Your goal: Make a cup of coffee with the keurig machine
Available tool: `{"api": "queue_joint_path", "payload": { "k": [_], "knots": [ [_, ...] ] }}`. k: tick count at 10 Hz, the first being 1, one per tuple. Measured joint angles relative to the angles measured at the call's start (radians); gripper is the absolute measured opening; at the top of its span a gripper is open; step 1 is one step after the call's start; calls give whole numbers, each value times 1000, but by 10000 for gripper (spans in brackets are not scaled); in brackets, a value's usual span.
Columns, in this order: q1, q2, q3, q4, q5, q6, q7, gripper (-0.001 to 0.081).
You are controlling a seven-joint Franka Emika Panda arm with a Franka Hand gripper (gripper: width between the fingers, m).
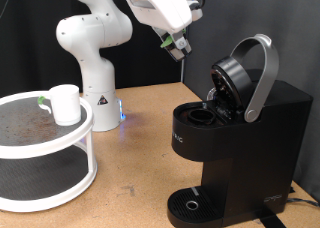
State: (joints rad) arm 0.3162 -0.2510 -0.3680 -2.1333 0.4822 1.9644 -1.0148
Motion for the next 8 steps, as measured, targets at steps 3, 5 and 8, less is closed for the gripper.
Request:
{"api": "queue_joint_path", "payload": {
  "k": [3, 5, 8],
  "knots": [
    [-1, 8, 2, -2, 0, 3, -1, 469],
    [-1, 11, 12, -29, 0, 53, 8, 469],
    [2, 26, 54, -87, 0, 162, 30, 469]
  ]
}}
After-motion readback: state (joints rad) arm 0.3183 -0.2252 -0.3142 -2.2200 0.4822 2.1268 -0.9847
